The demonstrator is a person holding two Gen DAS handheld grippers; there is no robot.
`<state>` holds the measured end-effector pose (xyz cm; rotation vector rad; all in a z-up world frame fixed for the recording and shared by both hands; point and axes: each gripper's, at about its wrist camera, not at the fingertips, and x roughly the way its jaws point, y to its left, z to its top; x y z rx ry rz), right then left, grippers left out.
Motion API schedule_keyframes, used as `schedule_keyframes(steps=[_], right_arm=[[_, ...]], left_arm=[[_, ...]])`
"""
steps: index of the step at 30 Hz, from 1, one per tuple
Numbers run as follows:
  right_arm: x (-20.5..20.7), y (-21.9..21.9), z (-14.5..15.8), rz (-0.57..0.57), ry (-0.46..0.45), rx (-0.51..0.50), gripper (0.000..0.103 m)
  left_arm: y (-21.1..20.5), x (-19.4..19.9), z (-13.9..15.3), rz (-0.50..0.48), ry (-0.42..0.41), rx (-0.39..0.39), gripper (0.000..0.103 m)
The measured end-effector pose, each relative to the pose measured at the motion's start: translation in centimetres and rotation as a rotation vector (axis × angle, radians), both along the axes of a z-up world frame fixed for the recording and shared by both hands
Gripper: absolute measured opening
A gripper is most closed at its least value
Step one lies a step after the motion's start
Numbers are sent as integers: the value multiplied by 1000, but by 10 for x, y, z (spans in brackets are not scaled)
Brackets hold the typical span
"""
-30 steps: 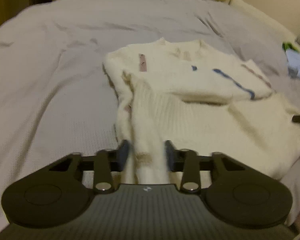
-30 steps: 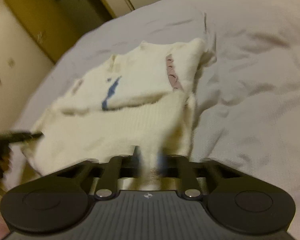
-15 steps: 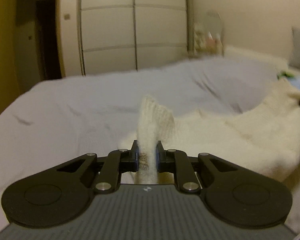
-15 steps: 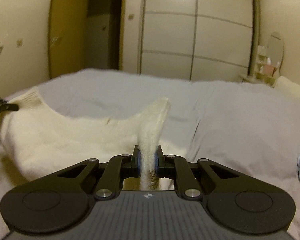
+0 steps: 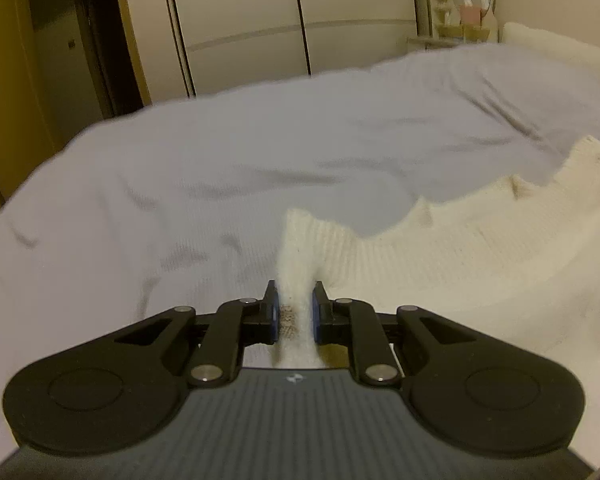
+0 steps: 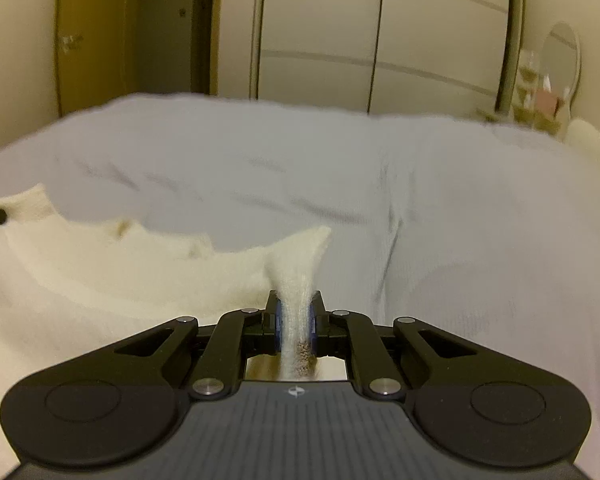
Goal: Fold clothes
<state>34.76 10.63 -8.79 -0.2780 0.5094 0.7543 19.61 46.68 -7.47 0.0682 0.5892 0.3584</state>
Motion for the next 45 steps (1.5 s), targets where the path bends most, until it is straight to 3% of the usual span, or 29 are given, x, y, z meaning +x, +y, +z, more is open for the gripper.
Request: schedule_keyframes(steps=[4,7,10,12,14,15,17,18,22,26,28,31,33,34,36,39,40,42,45], right_arm=[[2,-9,14,-31,-41,47,10],[17,0,-7,-58,17,10,10],[30,17,-44,-65,114,-89,12],[31,22,-62,-89,142,-143,16],[26,12,-57,-127,140,-116,30],[22,5,-51,-149,134,-93,32],[7,-16,-33,-195,101,-47,42],[-7,-27,-22,-203,78,-19,41],[-77,-66,6,-132,55,116,41],[-137,-71,-8,11,86,106,38],[-143,-68,-29,2,111,27,34],[-132,-74,-56,-76,155,-54,16],[-116,-92,-50,-174,181,-21,22],[-112,-99,-42,-213,174,-16,32],[-126,-107,-25,-201,102,-29,31],[-168,-96,-13,-54,-77,-156,43],[-181,-90,-13,2,-131,-204,54],[-205,-75,-28,105,-217,-329,60],[-220,-52,-63,186,-360,-571,61]], left_arm=[[3,3,17,10,-72,35,14],[10,24,4,18,6,13,14],[12,46,-32,20,168,21,18],[12,48,-48,33,219,62,22],[17,38,-40,62,190,65,38],[20,32,-35,77,170,63,41],[31,13,-19,128,142,25,31],[34,-1,-10,146,133,14,22],[6,-78,19,77,40,-54,21],[-48,-125,13,-93,20,-47,21],[-48,-124,-1,-84,58,-31,22],[-43,-118,-25,-47,123,-10,27],[-36,-116,-31,0,151,4,28],[-32,-121,-23,24,143,20,22],[-28,-134,-5,53,121,57,17],[-62,-157,6,-85,129,206,22],[-80,-163,5,-160,144,277,27],[-115,-171,-12,-308,188,422,34],[-141,-164,-54,-409,277,648,35]])
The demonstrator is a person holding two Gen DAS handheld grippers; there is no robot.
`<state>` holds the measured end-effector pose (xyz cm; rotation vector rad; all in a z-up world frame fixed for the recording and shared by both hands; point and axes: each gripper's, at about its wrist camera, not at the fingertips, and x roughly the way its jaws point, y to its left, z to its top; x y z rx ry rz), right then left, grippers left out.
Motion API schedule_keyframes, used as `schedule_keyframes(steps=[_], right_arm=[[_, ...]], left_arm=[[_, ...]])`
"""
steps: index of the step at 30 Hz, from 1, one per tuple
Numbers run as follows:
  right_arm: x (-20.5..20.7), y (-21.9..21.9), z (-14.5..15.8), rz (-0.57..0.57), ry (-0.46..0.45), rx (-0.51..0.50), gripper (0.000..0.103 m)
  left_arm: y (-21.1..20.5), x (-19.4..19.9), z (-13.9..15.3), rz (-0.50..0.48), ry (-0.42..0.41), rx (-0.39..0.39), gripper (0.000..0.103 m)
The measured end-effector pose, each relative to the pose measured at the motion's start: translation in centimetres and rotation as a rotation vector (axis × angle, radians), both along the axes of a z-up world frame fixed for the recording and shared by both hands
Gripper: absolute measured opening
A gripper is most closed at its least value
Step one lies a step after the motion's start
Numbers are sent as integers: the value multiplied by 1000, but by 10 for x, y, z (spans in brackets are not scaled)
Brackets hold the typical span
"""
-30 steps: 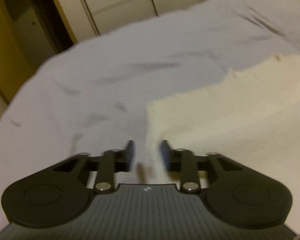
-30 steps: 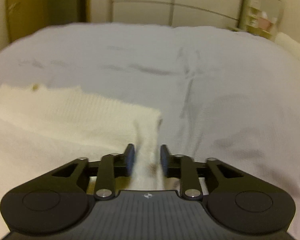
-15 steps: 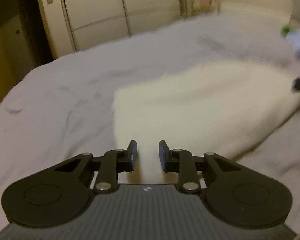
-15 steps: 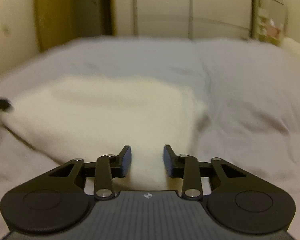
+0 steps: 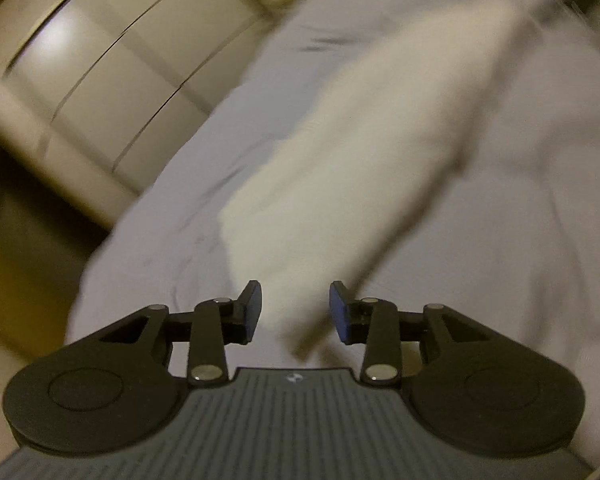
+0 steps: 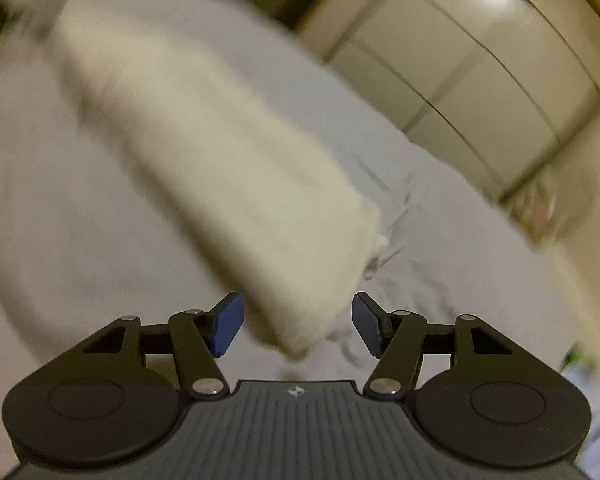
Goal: Fold clothes
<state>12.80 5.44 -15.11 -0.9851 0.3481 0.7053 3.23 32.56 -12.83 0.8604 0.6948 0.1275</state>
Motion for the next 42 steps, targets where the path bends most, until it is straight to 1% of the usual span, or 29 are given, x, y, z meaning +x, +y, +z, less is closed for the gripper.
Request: schedule_keyframes(steps=[3,5,6,7,8,9,11,12,13,14,16,18,21,23,25,29,32,34,36,37,38,39,40,42], right_arm=[[6,12,-21,27,-67,-91,61],[13,19,-30,49,-104,-117,57],[18,22,-34,59,-119,-122,54],[24,25,-39,63,-134,-130,47],[29,29,-42,71,-148,-141,39],[31,31,-45,89,-158,-153,34],[27,32,-49,126,-193,-184,23],[26,31,-50,140,-205,-191,21],[25,28,-47,141,-205,-182,17],[23,24,-43,141,-198,-166,13],[19,16,-27,130,-144,-110,8],[12,7,-10,126,-97,-62,7],[-12,-11,14,130,-77,-35,7],[-41,-25,26,131,-70,-25,7],[-69,-40,35,130,-63,-17,7],[-126,-68,34,121,-40,-20,7],[-155,-83,27,109,-22,-36,8],[-154,-83,20,99,-4,-55,11],[-154,-81,8,94,8,-109,17],[-153,-81,7,87,22,-119,23],[-151,-80,7,80,35,-130,30],[-149,-81,9,69,53,-127,33],[-147,-87,17,45,80,-93,38],[-139,-102,37,-35,158,6,38]], left_arm=[[-3,12,-34,-49,19,205,35],[2,22,-49,-84,20,276,33],[4,26,-55,-100,21,306,32],[7,31,-61,-115,21,337,30],[12,38,-64,-122,21,342,29],[20,46,-65,-126,19,337,25],[27,49,-60,-128,11,306,22],[29,47,-56,-126,7,277,19],[31,46,-51,-124,3,248,18],[33,42,-43,-113,4,200,17],[35,34,-27,-91,0,118,15],[33,25,-12,-78,-4,54,14],[25,3,10,-84,-13,-1,14],[16,-17,22,-89,-20,-20,14],[3,-47,27,-90,-23,-36,14],[-23,-87,28,-70,-23,-77,14],[-42,-122,24,-56,-11,-97,15],[-51,-133,17,-37,-1,-93,16],[-57,-139,7,-28,34,-74,17],[-58,-144,6,-30,50,-68,20],[-57,-149,8,-33,67,-77,21],[-54,-154,15,-32,74,-99,22],[-50,-159,23,-28,76,-125,23],[-40,-163,41,0,72,-189,23]])
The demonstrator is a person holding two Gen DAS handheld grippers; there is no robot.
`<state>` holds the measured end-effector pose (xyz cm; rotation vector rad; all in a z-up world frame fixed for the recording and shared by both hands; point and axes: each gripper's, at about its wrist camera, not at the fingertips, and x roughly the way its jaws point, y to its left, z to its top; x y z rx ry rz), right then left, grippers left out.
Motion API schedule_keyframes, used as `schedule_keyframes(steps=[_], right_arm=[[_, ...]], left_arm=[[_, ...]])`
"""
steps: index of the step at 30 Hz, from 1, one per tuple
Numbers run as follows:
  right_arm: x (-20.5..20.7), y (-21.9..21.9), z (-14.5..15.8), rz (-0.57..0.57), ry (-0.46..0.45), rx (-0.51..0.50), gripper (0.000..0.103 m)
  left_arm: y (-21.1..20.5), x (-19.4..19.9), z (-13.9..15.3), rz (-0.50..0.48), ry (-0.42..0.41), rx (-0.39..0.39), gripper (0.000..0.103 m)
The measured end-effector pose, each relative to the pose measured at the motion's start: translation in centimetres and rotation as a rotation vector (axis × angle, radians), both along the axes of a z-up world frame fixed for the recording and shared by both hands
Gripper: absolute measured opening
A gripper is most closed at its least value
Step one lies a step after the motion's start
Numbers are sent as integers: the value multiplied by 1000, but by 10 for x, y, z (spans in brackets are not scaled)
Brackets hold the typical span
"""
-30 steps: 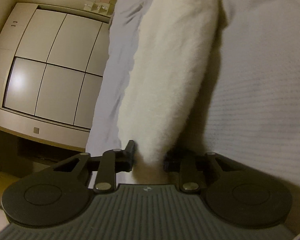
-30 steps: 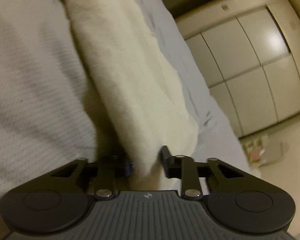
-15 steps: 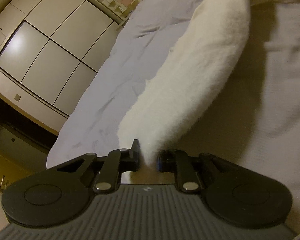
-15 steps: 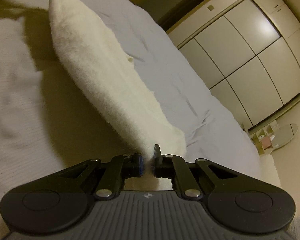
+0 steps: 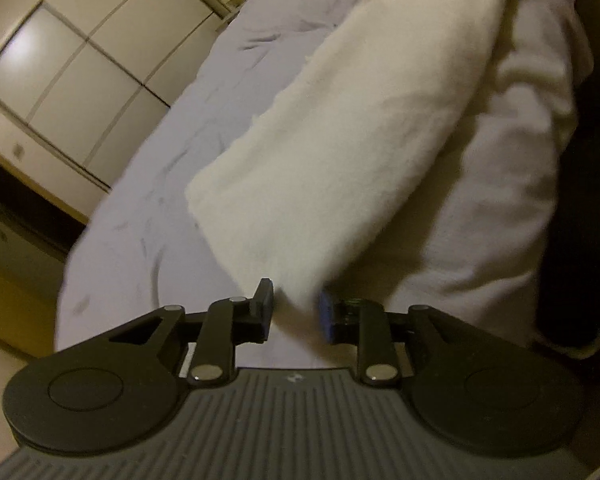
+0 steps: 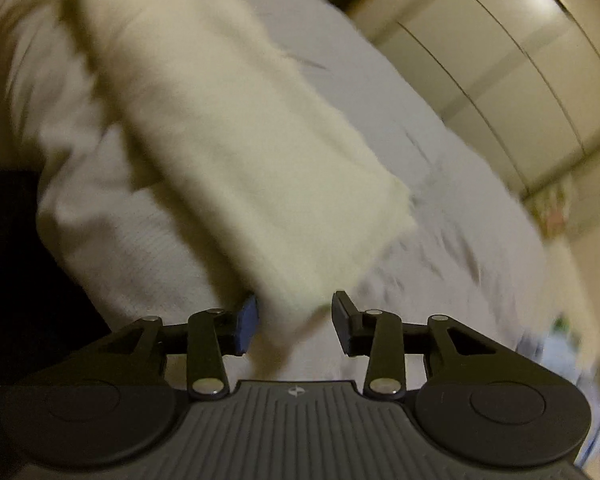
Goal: Fold clothes
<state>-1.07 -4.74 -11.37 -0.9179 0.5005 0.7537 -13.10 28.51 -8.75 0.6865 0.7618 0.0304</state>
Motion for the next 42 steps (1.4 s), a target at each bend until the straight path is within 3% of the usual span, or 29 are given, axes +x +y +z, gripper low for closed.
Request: schedule_keyframes(steps=[4,9,16,20,23,24,25,31,36,40,42], right_arm=[[33,-16,41,-156,158,291,38],[102,4,65,-286,301,531,38],[171,20,42,-427,430,623,38],[203,29,16,-474,482,623,38],[213,34,3,-469,538,628,36],[216,35,0,-468,549,632,29],[218,37,-3,-468,560,635,12],[207,11,6,-512,500,761,9],[216,30,-24,-572,517,618,12],[190,42,11,-556,352,604,43],[171,50,28,-489,308,604,43]], left_arm=[[13,9,39,79,-84,-120,20],[48,74,67,224,-163,-298,26],[129,173,53,466,-86,-577,39],[151,205,35,515,-41,-622,39],[161,218,21,523,7,-675,31],[162,221,17,513,11,-695,18],[162,224,13,501,10,-713,12],[151,217,21,428,-127,-662,10],[148,229,1,491,-84,-562,11],[131,208,24,530,-161,-465,12],[121,192,42,547,-203,-443,10]])
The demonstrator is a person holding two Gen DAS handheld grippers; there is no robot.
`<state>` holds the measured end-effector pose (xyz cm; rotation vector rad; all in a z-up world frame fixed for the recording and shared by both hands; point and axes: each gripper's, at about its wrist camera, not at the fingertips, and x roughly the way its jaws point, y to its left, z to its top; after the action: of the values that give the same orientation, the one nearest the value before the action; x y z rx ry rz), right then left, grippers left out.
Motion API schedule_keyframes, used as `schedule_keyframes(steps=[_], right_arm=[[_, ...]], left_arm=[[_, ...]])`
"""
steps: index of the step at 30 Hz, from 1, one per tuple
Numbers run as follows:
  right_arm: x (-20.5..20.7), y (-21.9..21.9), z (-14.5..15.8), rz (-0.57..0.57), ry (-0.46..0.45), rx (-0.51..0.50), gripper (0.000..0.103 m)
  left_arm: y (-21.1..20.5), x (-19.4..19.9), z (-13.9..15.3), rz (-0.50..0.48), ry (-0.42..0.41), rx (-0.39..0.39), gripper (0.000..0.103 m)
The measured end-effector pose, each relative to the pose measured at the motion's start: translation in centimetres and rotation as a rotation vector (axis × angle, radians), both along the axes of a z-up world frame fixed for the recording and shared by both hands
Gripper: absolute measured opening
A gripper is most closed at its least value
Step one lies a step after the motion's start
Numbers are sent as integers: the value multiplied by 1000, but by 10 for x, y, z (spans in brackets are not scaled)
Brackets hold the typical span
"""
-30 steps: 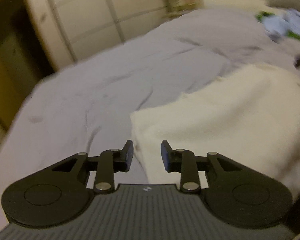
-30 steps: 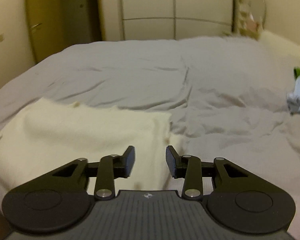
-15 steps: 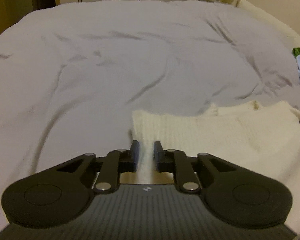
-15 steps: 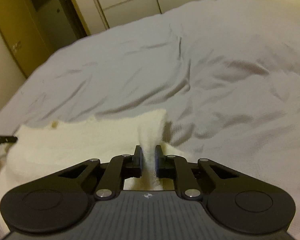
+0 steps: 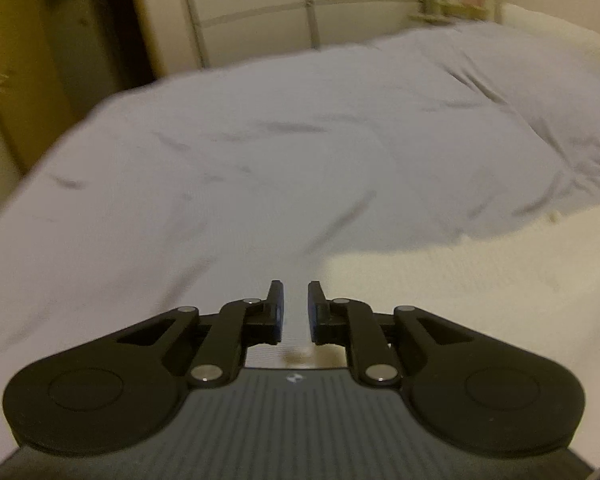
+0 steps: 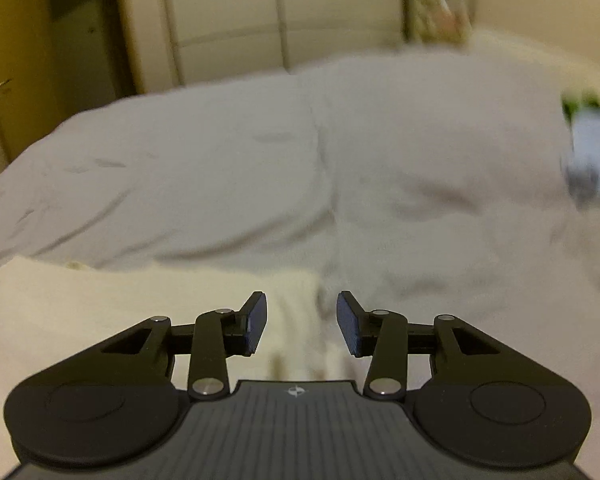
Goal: Fold clothes
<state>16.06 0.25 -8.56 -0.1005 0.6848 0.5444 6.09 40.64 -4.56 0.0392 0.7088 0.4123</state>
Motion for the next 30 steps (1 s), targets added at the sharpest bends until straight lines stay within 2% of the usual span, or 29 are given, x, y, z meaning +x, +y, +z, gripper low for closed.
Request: schedule_keyframes(steps=[3,4,6,8,10,12,14,16,17,21,25,30], right_arm=[[-28,25,5,160,57,31,41],[-35,37,1,198,74,13,35],[-45,61,-14,247,94,-18,32],[-42,81,-36,244,144,-67,32],[-38,91,-51,220,128,-121,32],[-38,89,-45,184,116,-117,33],[-45,83,-34,161,95,-97,42],[-50,80,-36,156,110,-98,53],[-53,79,-37,153,117,-99,54],[-62,73,-37,127,121,-92,53],[-93,50,-11,95,74,-4,53],[-125,26,-1,62,91,32,53]], left_arm=[[-31,-11,11,-134,2,-86,11],[-45,-11,10,-184,9,-105,11],[-75,-6,0,-275,32,-127,11],[-96,7,-21,-296,83,-111,12],[-103,21,-47,-237,152,-51,12],[-96,21,-53,-180,157,-16,12],[-88,14,-47,-140,144,-43,12],[-88,4,-38,-123,129,-63,12],[-93,0,-36,-126,127,-60,12],[-115,-1,-41,-111,186,-26,13],[-126,-25,-22,-65,158,-84,13],[-144,-42,-11,-59,155,-105,13]])
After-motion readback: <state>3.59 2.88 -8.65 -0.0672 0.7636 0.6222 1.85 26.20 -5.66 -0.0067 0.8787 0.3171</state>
